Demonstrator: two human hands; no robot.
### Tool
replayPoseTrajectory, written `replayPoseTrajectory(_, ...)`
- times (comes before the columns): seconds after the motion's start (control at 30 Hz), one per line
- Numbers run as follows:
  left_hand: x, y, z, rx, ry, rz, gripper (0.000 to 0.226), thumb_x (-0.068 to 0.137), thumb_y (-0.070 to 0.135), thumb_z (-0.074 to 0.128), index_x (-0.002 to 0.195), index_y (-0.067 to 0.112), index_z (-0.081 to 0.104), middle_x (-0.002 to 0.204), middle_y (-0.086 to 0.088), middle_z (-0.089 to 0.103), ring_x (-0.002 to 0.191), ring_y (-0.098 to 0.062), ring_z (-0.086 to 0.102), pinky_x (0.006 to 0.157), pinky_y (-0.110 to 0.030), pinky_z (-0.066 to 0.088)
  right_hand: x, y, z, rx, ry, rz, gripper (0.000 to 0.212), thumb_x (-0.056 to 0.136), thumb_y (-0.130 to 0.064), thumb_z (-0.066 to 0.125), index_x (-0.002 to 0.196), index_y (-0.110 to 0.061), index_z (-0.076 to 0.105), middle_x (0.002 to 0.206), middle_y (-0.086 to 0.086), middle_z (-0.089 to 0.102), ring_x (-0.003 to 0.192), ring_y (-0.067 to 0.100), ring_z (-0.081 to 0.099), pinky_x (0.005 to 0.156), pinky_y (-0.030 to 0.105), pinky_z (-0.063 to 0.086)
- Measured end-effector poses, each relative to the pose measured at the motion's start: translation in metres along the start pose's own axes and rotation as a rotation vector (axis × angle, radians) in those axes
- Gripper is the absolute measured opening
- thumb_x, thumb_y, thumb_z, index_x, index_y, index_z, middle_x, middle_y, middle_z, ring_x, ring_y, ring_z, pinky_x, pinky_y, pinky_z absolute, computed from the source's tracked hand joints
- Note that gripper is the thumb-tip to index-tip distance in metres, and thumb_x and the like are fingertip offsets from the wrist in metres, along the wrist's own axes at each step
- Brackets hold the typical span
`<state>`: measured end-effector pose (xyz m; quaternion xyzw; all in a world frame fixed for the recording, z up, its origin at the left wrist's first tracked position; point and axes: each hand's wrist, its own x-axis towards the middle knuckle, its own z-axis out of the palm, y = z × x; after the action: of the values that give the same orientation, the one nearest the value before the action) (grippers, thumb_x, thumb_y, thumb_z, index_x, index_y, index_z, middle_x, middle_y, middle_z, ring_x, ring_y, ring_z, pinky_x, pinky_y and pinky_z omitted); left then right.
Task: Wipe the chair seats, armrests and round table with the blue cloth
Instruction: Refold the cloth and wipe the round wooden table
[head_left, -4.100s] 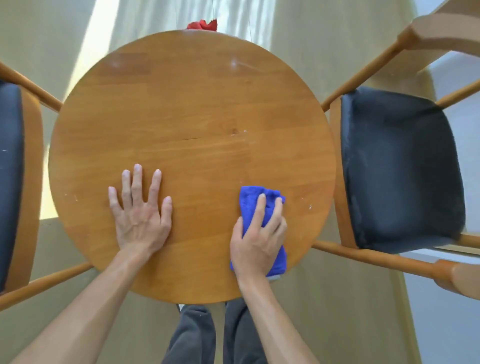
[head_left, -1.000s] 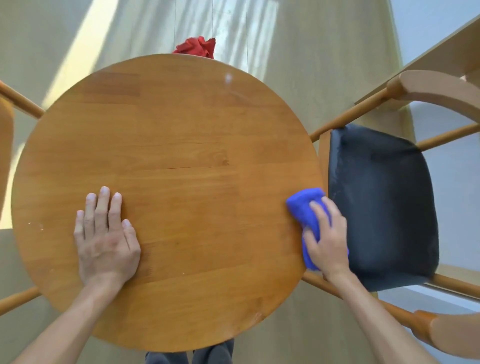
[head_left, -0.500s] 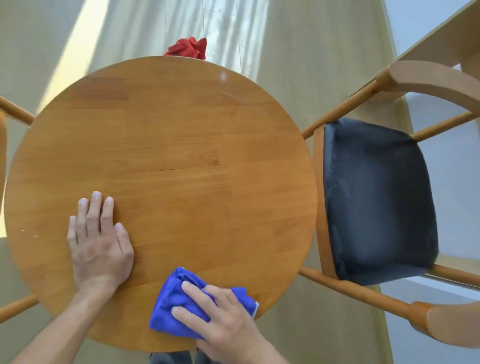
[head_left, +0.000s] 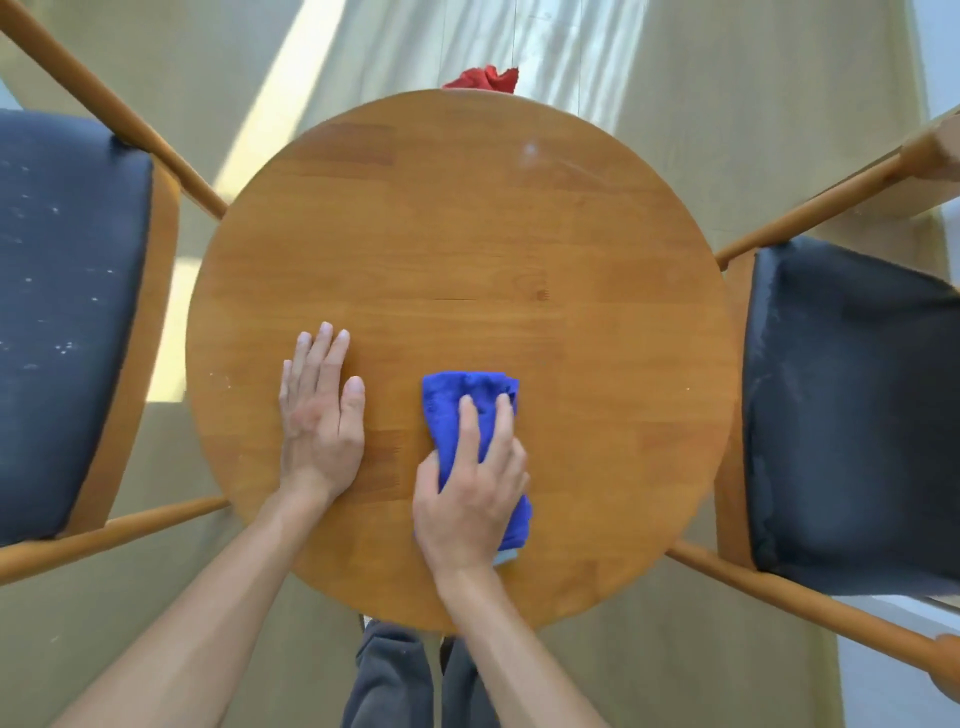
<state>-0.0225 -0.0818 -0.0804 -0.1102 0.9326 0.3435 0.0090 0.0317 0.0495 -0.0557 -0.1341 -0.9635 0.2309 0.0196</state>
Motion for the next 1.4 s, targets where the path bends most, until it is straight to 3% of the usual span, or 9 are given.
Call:
replayPoseTrajectory(0.1,-0.01,0.013,-0.021,-0.085,0.03,-0.003,0.051,0.095,0.025,0.036,0.144,0.011,0.04,0.157,-0.006,0.027,0.147,-0.02,0.016,0.119,-0.034,0.012,-0.032,-0.032,-0.003,0.353,-0.206,-0.019,0.048,0.089,-0.034,0.041,0.134,-0.024,0.056,0.152,-0.003,0.036,0.124,0.017,0.043,0.105,0.035,0.037)
replayPoseTrajectory(0.2,-0.041,0.032,-0.028,0.045,0.1,-0.033,0.046,0.093,0.031,0.039,0.133,0.014,0.054,0.148,-0.011,0.036,0.136,-0.029,0.033,0.111,-0.04,0.023,-0.002,0.003,-0.03,0.496,-0.236,0.024,0.045,0.092,-0.02,0.037,0.131,-0.014,0.057,0.144,-0.005,0.046,0.132,0.004,0.039,0.112,0.036,0.031)
replayPoseTrajectory(0.33,-0.098,0.069,0.006,0.169,0.03,-0.119,0.058,0.085,0.043,0.05,0.137,0.018,0.053,0.151,-0.02,0.031,0.135,-0.04,0.034,0.103,-0.052,0.037,0.057,0.037,-0.04,0.296,-0.169,-0.063,0.044,0.09,-0.015,0.041,0.128,-0.002,0.059,0.141,0.012,0.05,0.134,0.031,0.041,0.113,0.045,0.029)
replayPoseTrajectory(0.47,-0.1,0.075,0.035,0.229,0.06,-0.141,0.066,0.082,0.04,0.062,0.143,0.02,0.046,0.155,-0.022,0.022,0.141,-0.04,0.024,0.106,-0.049,0.037,0.078,0.037,-0.019,0.183,-0.195,-0.169,0.045,0.092,-0.022,0.039,0.128,-0.008,0.06,0.146,0.006,0.046,0.14,0.025,0.034,0.112,0.042,0.025)
replayPoseTrajectory(0.73,-0.032,0.008,-0.007,0.222,0.038,0.31,0.057,0.07,0.005,0.065,0.125,0.019,0.064,0.145,-0.019,0.044,0.127,-0.041,0.047,0.098,-0.045,0.046,0.068,0.053,0.005,-0.074,-0.069,-0.354,0.051,0.093,-0.029,0.034,0.132,-0.003,0.054,0.148,0.013,0.042,0.139,0.032,0.035,0.11,0.05,0.03)
replayPoseTrajectory(0.9,0.02,-0.075,-0.087,0.292,0.206,0.086,0.053,0.072,-0.008,0.062,0.123,0.01,0.064,0.144,-0.02,0.043,0.117,-0.043,0.046,0.104,-0.045,0.039,0.065,0.056,0.013,-0.125,-0.076,-0.355,0.054,0.093,-0.035,0.034,0.136,-0.006,0.047,0.152,0.01,0.035,0.143,0.029,0.026,0.113,0.05,0.024)
replayPoseTrajectory(1.1,0.065,-0.068,-0.09,0.27,0.316,-0.107,0.048,0.077,-0.006,0.056,0.123,0.007,0.061,0.144,-0.02,0.041,0.116,-0.042,0.043,0.1,-0.049,0.042,0.065,0.051,0.014,-0.147,-0.064,-0.352,0.053,0.092,-0.035,0.035,0.136,-0.006,0.047,0.152,0.01,0.035,0.143,0.029,0.027,0.113,0.049,0.024)
replayPoseTrajectory(1.27,-0.061,-0.01,-0.018,0.237,0.148,0.2,0.05,0.077,0.002,0.051,0.124,0.018,0.061,0.144,-0.015,0.044,0.122,-0.04,0.045,0.1,-0.048,0.043,0.065,0.053,0.013,-0.156,-0.044,-0.357,0.052,0.092,-0.032,0.036,0.134,-0.004,0.049,0.15,0.012,0.038,0.141,0.029,0.029,0.112,0.049,0.025)
replayPoseTrajectory(1.4,-0.109,0.014,0.005,0.213,-0.06,0.406,0.041,0.089,0.012,0.036,0.115,0.03,0.063,0.139,-0.008,0.052,0.112,-0.03,0.059,0.074,-0.033,0.05,0.066,0.053,0.013,-0.164,-0.023,-0.359,0.048,0.092,-0.025,0.034,0.134,-0.005,0.05,0.15,0.01,0.039,0.14,0.027,0.03,0.111,0.048,0.027)
